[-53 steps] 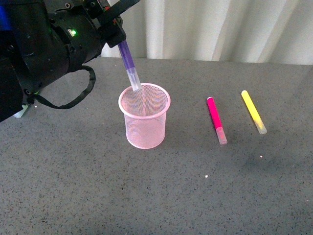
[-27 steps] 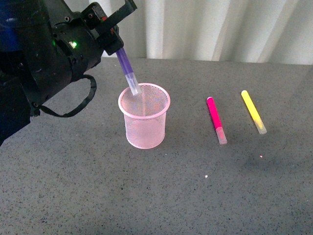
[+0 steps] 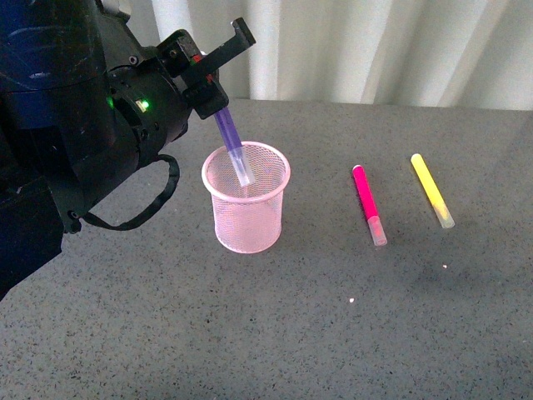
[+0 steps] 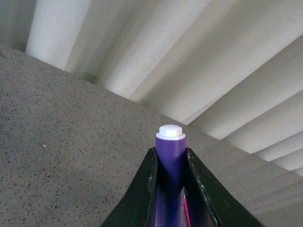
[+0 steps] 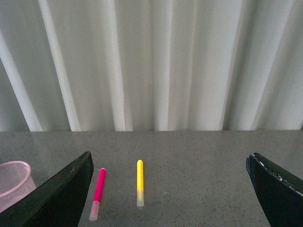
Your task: Insert purple and pink pens into pink cup
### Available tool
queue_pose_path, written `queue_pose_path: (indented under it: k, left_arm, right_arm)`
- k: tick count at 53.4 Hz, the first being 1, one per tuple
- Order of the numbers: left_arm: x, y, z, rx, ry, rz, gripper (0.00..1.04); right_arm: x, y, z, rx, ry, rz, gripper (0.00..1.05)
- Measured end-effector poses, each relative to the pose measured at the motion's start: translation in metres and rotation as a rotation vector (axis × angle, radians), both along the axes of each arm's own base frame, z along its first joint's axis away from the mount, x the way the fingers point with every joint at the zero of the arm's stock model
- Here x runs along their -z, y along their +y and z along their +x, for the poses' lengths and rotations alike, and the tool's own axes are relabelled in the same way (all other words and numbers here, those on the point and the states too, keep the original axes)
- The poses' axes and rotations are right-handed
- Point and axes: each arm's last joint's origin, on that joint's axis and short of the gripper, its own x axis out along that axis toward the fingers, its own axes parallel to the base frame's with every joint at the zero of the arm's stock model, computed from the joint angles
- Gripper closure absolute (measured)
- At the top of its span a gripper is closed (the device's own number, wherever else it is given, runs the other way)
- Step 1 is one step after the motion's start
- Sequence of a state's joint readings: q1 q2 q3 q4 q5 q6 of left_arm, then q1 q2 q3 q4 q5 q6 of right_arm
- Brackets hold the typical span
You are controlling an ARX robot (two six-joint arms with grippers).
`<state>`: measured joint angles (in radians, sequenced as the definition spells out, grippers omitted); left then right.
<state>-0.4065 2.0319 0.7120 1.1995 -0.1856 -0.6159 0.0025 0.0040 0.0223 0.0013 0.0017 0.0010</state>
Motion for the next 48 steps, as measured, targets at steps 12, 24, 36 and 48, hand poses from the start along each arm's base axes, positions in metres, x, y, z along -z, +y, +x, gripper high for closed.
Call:
queue_pose_path:
  k: [12, 24, 36, 48]
  left_arm:
    - [0.003, 0.0, 0.0, -0.001, -0.009, 0.019, 0.92]
    - [0.004, -0.001, 0.001, 0.006, -0.008, 0.032, 0.58]
    - [0.004, 0.0, 0.001, 0.006, -0.007, 0.033, 0.23]
    - [-0.005, 0.015, -0.004, 0.027, 0.029, 0.032, 0.07]
  right_arm:
    - [0.0, 0.0, 0.0, 0.0, 0.0, 0.0, 0.07]
    - [0.0, 0.0, 0.0, 0.0, 0.0, 0.0, 0.07]
    - [0.0, 0.0, 0.0, 0.0, 0.0, 0.0, 0.07]
    - [0.0, 0.0, 0.0, 0.0, 0.0, 0.0, 0.07]
